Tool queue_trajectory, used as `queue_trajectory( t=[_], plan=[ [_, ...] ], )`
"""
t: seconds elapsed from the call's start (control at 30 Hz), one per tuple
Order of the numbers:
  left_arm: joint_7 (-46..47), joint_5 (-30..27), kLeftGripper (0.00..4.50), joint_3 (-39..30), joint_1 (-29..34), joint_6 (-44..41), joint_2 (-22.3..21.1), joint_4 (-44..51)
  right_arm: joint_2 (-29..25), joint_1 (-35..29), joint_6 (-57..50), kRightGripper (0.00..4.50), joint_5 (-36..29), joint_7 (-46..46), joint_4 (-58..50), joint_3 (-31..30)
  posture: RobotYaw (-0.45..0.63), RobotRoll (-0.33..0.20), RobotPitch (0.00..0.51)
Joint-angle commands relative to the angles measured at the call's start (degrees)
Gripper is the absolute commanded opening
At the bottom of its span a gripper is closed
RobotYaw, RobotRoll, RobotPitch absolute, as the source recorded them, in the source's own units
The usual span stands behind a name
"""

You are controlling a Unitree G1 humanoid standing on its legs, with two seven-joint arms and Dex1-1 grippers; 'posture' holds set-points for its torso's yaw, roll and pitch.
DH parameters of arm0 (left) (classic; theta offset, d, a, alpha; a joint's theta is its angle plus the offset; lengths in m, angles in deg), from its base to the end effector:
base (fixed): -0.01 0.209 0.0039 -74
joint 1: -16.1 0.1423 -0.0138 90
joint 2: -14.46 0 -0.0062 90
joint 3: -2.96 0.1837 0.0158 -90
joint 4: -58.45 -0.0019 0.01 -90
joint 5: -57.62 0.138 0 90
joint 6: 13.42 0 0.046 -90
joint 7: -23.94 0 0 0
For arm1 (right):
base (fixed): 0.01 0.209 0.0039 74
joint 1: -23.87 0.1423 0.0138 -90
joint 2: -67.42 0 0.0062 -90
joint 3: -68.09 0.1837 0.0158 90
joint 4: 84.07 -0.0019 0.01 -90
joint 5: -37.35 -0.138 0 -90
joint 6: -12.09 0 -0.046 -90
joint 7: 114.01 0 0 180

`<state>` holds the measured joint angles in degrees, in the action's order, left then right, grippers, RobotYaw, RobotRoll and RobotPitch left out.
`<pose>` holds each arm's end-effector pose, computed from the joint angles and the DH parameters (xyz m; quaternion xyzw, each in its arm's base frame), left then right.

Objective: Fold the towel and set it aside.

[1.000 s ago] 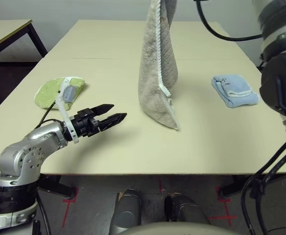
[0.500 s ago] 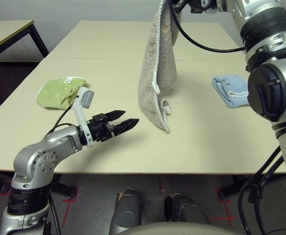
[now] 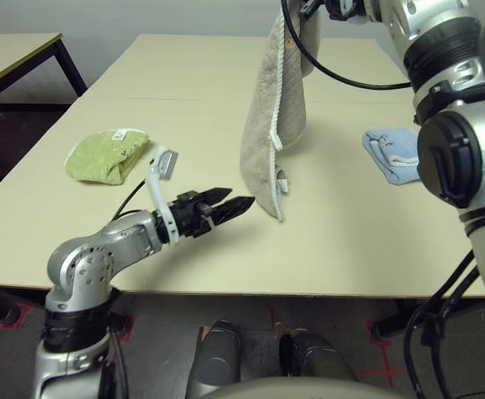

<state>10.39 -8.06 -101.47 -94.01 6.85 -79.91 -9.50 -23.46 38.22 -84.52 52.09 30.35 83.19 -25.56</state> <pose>0.2227 0.1855 0.1637 -0.2294 0.1716 -0.4217 0.8603 0.3616 -0.1116 0.3810 -0.3286 -0.0835 0.2668 0.9021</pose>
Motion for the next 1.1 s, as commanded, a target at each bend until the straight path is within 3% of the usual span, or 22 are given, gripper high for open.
queue_trajectory(
  t=[0.03,0.2,0.47,0.73,1.1],
  plan=[
    [6.36,-2.08,4.5,1.89,-0.92,-5.29,0.7,-0.01,0.44,0.29,0.38,0.04,0.5,0.35,0.74,0.15,0.27,0.0,0.096],
    [9.52,-2.21,4.5,5.1,-1.55,-10.52,-1.71,2.76,0.89,-0.12,0.36,0.04,0.29,0.53,0.77,0.4,0.27,0.0,0.094],
    [17.1,-5.77,4.5,4.42,-4.55,-15.75,3.91,-1.3,1.52,-0.2,0.38,0.04,-0.35,0.88,0.74,1.16,0.27,0.0,0.086],
    [22.03,-3.45,4.5,4.37,-9.21,-17.74,10.88,-5.39,2.07,-0.4,0.24,0.04,-0.74,0.79,0.69,1.94,0.25,0.0,0.096],
    [22.22,6.88,4.5,6.25,-9.88,-16.41,14.46,-10.36,2.09,-0.23,0.3,0.04,-0.65,-0.78,0.53,2.4,0.24,0.0,0.093]
  ],
)
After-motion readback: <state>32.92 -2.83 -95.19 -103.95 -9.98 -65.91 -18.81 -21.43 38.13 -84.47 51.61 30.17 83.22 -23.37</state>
